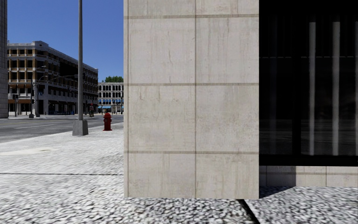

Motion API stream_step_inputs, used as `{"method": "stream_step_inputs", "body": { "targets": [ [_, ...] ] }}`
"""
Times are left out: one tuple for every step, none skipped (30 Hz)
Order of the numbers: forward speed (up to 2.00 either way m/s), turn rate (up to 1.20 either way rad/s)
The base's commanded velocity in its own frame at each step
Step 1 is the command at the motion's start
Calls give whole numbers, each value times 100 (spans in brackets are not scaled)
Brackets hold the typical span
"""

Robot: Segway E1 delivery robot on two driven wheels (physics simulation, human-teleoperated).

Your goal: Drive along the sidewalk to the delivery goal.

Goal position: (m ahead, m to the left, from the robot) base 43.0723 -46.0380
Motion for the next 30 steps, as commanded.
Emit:
{"method": "stream_step_inputs", "body": {
  "targets": [
    [0, 0],
    [0, 0],
    [0, 0],
    [0, 0],
    [0, 0],
    [0, 0],
    [0, 0],
    [0, 0],
    [0, 0],
    [0, 0],
    [0, 0],
    [0, 0],
    [0, 0],
    [0, 0],
    [0, 0],
    [0, 0],
    [0, 0],
    [0, 0],
    [0, 0],
    [0, 0],
    [0, 0],
    [0, 0],
    [0, 0],
    [0, 0],
    [0, 0],
    [0, 0],
    [0, 0],
    [0, 0],
    [0, 0],
    [0, 0]
  ]
}}
